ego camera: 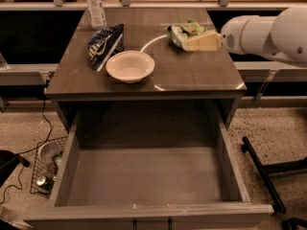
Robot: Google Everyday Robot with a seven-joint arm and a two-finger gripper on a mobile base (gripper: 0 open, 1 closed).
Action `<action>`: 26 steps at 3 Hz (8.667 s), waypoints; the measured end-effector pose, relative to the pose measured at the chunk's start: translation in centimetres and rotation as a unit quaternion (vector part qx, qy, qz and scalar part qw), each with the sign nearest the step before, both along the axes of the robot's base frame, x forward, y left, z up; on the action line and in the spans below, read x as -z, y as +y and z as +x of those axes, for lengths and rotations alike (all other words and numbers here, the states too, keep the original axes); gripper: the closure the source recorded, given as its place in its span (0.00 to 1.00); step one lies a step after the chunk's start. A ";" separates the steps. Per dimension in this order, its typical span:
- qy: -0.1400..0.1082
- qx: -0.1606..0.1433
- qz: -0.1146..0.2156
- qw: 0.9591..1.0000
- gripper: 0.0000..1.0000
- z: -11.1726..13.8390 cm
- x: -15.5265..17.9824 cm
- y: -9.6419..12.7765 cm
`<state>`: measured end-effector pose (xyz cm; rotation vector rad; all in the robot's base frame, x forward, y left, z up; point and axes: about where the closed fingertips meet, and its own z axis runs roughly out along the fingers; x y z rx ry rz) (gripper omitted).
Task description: Place green jalapeno chip bag into top drawer
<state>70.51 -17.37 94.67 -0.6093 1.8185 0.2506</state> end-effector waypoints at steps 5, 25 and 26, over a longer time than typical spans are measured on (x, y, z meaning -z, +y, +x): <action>-0.027 0.061 0.058 0.996 0.00 12.3 5.5 2.6; -0.035 0.022 0.012 0.999 1.00 8.9 -4.2 -3.6; -0.048 0.009 -0.012 0.999 1.00 2.6 -5.0 -4.4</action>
Offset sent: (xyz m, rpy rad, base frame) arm 0.1119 0.0147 -0.0408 0.2285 -0.0983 -0.0815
